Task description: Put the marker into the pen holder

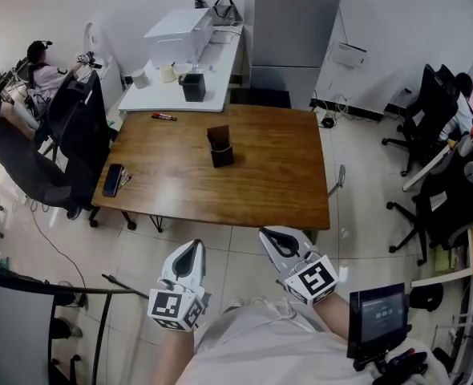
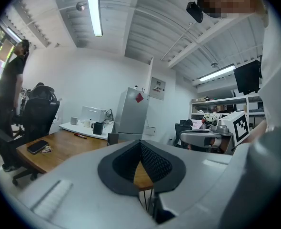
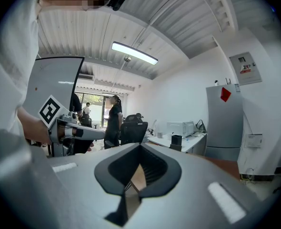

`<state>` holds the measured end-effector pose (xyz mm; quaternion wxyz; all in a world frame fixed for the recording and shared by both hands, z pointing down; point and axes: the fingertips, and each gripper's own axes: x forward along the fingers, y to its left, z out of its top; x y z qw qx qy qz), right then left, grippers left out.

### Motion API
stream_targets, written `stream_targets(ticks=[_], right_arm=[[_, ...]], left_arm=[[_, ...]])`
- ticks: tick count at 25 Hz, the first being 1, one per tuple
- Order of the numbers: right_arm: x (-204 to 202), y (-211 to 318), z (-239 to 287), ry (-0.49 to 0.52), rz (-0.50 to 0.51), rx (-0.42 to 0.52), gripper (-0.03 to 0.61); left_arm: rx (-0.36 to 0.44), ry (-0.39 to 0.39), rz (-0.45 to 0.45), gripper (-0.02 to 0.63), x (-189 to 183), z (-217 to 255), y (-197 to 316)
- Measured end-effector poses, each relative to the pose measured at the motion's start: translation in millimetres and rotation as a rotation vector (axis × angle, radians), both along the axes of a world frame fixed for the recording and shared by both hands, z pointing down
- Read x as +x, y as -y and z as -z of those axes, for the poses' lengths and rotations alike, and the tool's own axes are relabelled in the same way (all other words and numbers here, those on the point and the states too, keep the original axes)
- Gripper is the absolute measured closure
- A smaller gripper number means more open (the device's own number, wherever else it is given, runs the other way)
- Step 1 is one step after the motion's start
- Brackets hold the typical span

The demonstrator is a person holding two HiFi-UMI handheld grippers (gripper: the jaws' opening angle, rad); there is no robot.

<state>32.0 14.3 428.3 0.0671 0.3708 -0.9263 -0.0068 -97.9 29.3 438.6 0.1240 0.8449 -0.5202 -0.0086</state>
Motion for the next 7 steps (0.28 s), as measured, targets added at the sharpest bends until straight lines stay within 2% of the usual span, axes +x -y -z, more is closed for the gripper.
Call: stream_targets(ticks=[7], right_arm=[[1.2, -3.7, -3.7, -0.001, -0.004, -0.014, 0.578]], left_arm=[[-0.017, 0.000, -0.005, 0.603, 2.4, -4.5, -3.4]])
